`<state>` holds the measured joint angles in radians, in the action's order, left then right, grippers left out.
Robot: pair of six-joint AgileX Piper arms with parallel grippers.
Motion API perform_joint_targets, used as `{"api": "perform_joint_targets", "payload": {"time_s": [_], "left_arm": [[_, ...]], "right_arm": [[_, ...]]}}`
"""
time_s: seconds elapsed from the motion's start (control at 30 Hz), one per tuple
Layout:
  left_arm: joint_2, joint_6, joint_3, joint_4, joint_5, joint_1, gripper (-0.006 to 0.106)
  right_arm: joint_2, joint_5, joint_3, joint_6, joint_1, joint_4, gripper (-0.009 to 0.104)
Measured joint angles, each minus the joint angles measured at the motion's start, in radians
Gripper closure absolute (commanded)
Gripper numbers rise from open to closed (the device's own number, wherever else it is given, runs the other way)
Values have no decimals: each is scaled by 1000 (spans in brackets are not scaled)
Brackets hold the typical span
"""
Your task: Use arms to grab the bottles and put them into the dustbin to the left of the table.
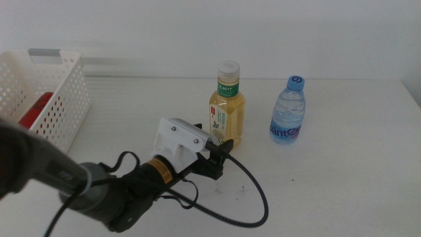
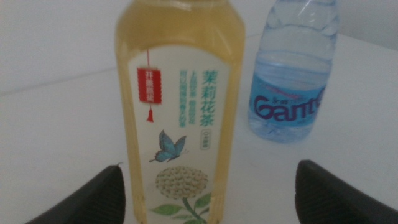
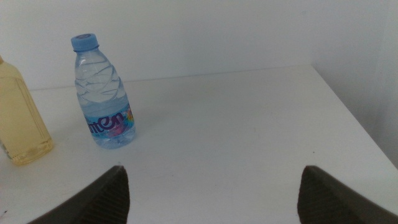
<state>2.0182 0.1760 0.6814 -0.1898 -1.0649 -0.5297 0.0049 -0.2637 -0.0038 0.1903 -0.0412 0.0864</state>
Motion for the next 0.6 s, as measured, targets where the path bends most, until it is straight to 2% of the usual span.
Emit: {"api": "perform_joint_targets", "payload": {"time_s": [0.6], "left_arm": [[225,19,285,26,-2,0,7]], "right_arm": [[0,0,0,0,0,0,4]]}}
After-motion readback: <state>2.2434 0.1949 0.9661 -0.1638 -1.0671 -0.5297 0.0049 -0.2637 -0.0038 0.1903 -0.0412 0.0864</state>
